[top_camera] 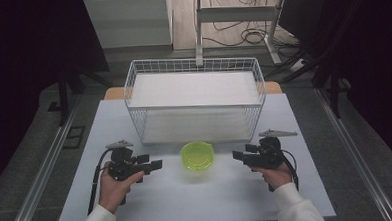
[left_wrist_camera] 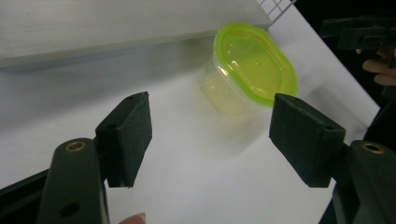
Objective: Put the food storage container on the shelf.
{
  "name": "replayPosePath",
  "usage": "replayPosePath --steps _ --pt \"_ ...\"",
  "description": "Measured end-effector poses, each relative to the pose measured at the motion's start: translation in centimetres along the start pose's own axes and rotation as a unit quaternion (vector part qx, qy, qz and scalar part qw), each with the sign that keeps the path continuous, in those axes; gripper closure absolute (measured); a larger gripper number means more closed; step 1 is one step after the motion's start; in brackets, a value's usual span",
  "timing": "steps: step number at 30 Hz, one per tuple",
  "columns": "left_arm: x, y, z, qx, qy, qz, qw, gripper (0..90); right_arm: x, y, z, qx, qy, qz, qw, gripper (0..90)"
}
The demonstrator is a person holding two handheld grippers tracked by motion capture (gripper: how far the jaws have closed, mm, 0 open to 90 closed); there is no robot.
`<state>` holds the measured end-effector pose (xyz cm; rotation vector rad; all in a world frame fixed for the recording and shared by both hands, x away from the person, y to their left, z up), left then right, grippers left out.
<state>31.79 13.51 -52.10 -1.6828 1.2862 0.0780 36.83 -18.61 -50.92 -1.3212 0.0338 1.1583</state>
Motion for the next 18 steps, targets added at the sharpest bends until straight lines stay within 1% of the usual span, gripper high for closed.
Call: replayPosePath --steps 1,2,3,4,5,8,11,13,15,18 --pt "0.1 -0.2 0.0 -0.01 0.012 -0.001 0.9999 30.4 0.1 -0.1 -0.1 0.007 -0.004 -0.001 1.0 33.4" --pt "0.1 -0.2 0.0 -0.01 0.012 -0.001 0.9999 30.8 0.1 -0.1 -0.1 0.007 -0.004 -0.001 1.0 33.4" --pt "0.2 -0.3 0.1 -0.018 0.018 -0.001 0.9997 30.8 0.1 -0.2 0.0 0.012 -0.006 -0.003 0.9999 33.9" --pt "0.4 -0.5 0.1 -0.032 0.032 -0.003 0.999 31.7 0.2 -0.4 0.2 0.021 -0.02 -0.005 0.9996 35.1" --pt "0.4 -0.5 0.1 -0.032 0.032 -0.003 0.999 32.2 0.2 -0.4 0.2 0.021 -0.02 -0.005 0.9996 35.1" --pt "0.8 -0.9 0.3 -0.05 0.049 -0.002 0.9975 33.1 0.3 -0.6 0.5 0.025 -0.029 -0.006 0.9993 36.9" --pt "1.3 -1.1 0.4 -0.064 0.06 0.002 0.9961 33.8 0.5 -1.0 0.6 0.032 -0.036 -0.009 0.9988 38.7" --pt "1.6 -1.3 0.4 -0.073 0.068 0.003 0.995 35.1 0.6 -1.2 0.9 0.038 -0.049 -0.007 0.998 40.4" --pt "2.1 -1.3 0.5 -0.079 0.074 0.005 0.9941 35.4 0.8 -1.2 0.9 0.04 -0.05 -0.005 0.9979 40.7" --pt "2.9 -1.3 0.4 -0.082 0.079 0.015 0.9934 36.2 1.5 -1.1 1.1 0.041 -0.056 0.004 0.9975 41.7"
Point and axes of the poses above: each handheld gripper's, and its own axes: x roughly forward along the jaws, y roughly out of its underside, z roughly to its left, the point moved 8 cm from there along x, roughly forward along the jaws, and after that the axes turned 1 degree about z, right-handed, at the moved point
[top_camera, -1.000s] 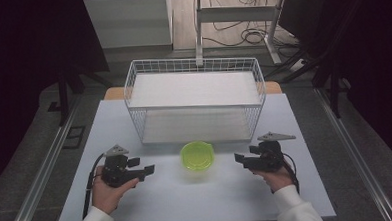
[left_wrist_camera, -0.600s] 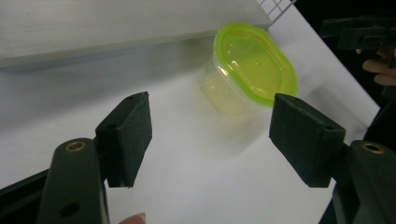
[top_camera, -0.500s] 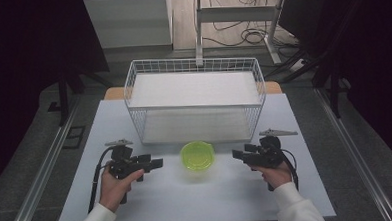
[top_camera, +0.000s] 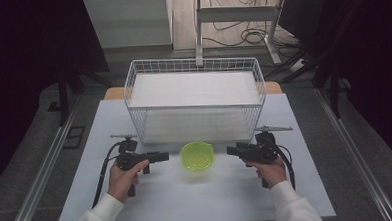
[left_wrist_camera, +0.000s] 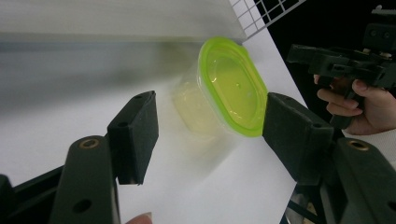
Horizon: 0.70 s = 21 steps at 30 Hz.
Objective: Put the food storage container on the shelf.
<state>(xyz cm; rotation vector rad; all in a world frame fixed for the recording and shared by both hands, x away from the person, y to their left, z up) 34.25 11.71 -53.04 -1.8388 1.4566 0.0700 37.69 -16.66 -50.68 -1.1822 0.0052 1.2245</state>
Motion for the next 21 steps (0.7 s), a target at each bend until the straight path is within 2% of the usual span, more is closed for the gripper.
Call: replayPosePath --steps 6,10,11,12,14,21 --pt "1.2 -0.5 -0.2 -0.003 0.007 0.008 0.9999 38.4 1.5 -0.1 0.5 0.002 -0.014 0.014 0.9998 44.0" --pt "2.3 -0.3 -0.1 -0.009 0.011 0.019 0.9997 40.2 2.8 -0.2 0.5 0.015 -0.022 0.025 0.9993 45.3" --pt "2.8 -0.1 0.0 -0.011 0.013 0.022 0.9996 40.5 3.5 0.1 0.6 0.022 -0.033 0.035 0.9986 45.6" --pt "2.8 -0.1 0.0 -0.011 0.013 0.022 0.9996 40.7 3.5 0.1 0.6 0.022 -0.033 0.035 0.9986 45.6" --pt "3.6 0.2 0.0 -0.02 0.026 0.031 0.999 40.9 4.4 0.3 0.7 0.029 -0.042 0.042 0.9978 46.8" --pt "4.0 0.2 0.2 -0.032 0.03 0.031 0.9985 44.4 5.3 0.4 0.7 0.037 -0.051 0.053 0.9966 51.0"
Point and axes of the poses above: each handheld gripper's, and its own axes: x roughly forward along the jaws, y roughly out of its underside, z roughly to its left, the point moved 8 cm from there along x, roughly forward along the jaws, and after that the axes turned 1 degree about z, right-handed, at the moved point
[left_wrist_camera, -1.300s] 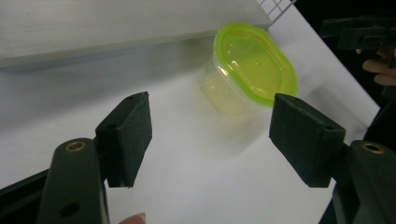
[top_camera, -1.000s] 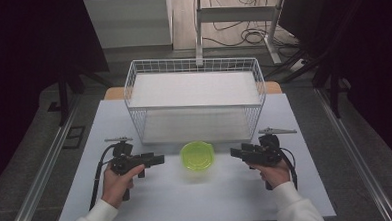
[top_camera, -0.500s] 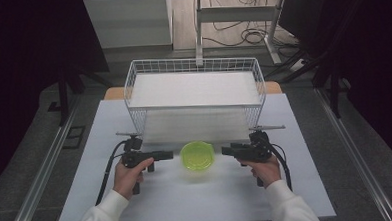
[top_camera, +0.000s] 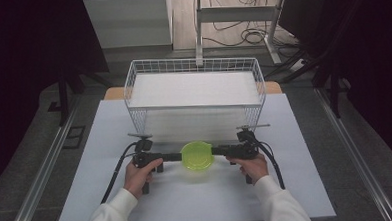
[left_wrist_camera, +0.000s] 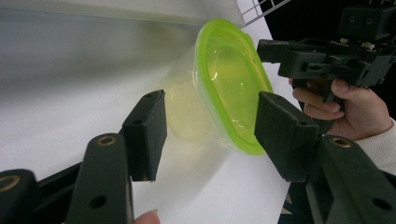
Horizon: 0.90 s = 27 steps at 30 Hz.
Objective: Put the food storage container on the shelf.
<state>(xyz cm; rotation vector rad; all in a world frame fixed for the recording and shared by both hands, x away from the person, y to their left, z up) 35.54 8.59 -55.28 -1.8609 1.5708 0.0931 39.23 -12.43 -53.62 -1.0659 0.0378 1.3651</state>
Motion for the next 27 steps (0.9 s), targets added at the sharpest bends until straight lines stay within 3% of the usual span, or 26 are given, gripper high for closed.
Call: replayPosePath --steps 9,13,14,15,16,20,27 --pt "0.7 0.1 0.0 -0.008 0.021 0.004 0.9997 51.4 0.8 0.4 0.0 0.016 -0.016 0.014 0.9996 57.8" --pt "1.6 0.5 -0.5 -0.019 0.045 0.013 0.9987 61.6 1.4 1.0 0.1 0.017 -0.026 0.027 0.9992 67.4" --pt "1.8 0.6 -0.4 -0.016 0.028 0.016 0.9994 68.3 1.5 1.1 0.4 0.029 -0.042 0.026 0.9983 71.8" --pt "1.8 0.6 -0.4 -0.016 0.028 0.016 0.9994 71.1 1.5 1.1 0.4 0.029 -0.042 0.026 0.9983 71.8" --pt "1.8 0.6 -0.3 -0.018 0.031 0.016 0.9992 73.4 1.4 1.2 0.5 0.036 -0.057 0.026 0.9974 75.3" --pt "1.5 0.5 -0.7 -0.023 0.051 0.013 0.9983 77.8 1.0 1.3 0.5 0.038 -0.048 0.024 0.9978 78.4" --pt "1.2 0.4 -1.1 -0.014 0.054 0.007 0.9984 80.5 0.6 1.2 0.9 0.03 -0.048 0.019 0.9982 80.0"
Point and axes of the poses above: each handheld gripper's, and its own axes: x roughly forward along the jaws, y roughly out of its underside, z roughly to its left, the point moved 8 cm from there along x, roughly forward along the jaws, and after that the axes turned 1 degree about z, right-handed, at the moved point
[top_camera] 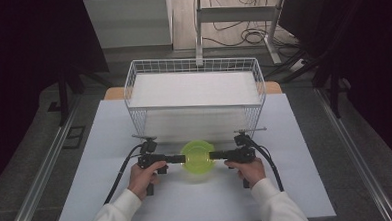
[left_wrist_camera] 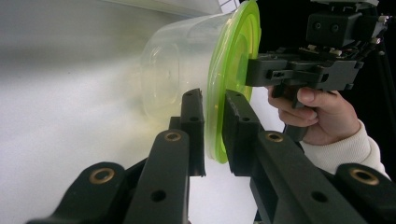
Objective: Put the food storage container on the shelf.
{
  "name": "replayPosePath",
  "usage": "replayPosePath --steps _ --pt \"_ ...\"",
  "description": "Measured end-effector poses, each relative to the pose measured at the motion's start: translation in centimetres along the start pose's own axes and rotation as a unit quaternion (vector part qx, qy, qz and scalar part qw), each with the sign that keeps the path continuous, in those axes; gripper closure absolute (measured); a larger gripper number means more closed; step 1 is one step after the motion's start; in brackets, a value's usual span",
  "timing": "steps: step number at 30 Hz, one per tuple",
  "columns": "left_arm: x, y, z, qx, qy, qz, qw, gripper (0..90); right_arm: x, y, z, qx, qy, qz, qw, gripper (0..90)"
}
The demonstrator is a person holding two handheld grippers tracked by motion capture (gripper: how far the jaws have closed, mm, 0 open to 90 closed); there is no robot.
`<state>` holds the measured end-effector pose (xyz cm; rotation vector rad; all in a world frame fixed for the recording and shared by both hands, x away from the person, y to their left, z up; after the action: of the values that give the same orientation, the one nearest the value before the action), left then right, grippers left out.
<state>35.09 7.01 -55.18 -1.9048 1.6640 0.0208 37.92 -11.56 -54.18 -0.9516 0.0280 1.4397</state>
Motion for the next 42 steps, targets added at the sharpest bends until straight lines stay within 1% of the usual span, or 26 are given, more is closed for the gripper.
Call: replayPosePath --steps 1,2,4,7,15,19,24,26,29,32,34,42 --pt "-0.1 0.0 0.0 0.003 0.002 -0.001 1.0 80.6 -0.1 -0.1 0.1 -0.001 -0.002 -0.002 1.0 80.1" --pt "-0.2 -0.1 -0.1 0.002 0.003 -0.003 1.0 80.7 -0.3 -0.2 0.4 -0.005 -0.009 -0.009 0.9999 80.4" --pt "-0.3 -0.1 -0.1 0.007 0.002 -0.001 1.0 80.9 -0.4 -0.2 0.5 -0.005 -0.013 -0.011 0.9998 80.5" --pt "-0.5 -0.2 -0.4 0.005 0.005 -0.006 1.0 81.1 -0.7 -0.3 0.9 -0.003 -0.025 -0.015 0.9996 81.0" --pt "-0.9 -0.2 -1.0 0.002 0.015 -0.007 0.9999 81.0 -1.0 -0.6 1.1 -0.002 -0.038 -0.019 0.9991 81.3" --pt "-1.3 -0.3 -1.3 0.008 0.014 -0.009 0.9998 81.0 -1.2 -0.6 1.5 -0.004 -0.044 -0.022 0.9988 81.3" --pt "-1.9 -0.4 -2.0 0.024 0.009 -0.012 0.9996 81.0 -1.4 -0.8 2.3 -0.015 -0.044 -0.023 0.9987 81.2" --pt "-2.2 -0.3 -2.4 0.034 0.008 -0.013 0.9993 81.0 -1.6 -0.9 2.6 -0.022 -0.044 -0.024 0.9985 81.2" --pt "-2.5 -0.5 -3.1 0.041 0.006 -0.021 0.9989 81.0 -1.9 -1.0 3.2 -0.033 -0.047 -0.029 0.9979 81.2" --pt "-2.9 -0.6 -3.8 0.054 0.004 -0.025 0.9982 81.0 -2.3 -1.3 3.7 -0.041 -0.048 -0.038 0.9973 81.2" --pt "-3.1 -0.7 -4.2 0.063 -0.002 -0.028 0.9976 81.0 -2.6 -1.4 4.1 -0.046 -0.048 -0.042 0.9969 81.3" --pt "-3.9 -1.1 -6.0 0.084 0.001 -0.039 0.9957 80.9 -3.8 -2.1 5.7 -0.078 -0.046 -0.057 0.9943 81.3"
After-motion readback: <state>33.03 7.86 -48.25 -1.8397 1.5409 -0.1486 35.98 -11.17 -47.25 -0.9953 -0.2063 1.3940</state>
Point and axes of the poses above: each handheld gripper's, and its own axes: x roughly forward along the jaws, y roughly out of its underside, z roughly to its left, the point moved 8 cm from there along x, roughly forward along the jaws, and after that the axes turned 1 degree about z, right-handed, at the moved point
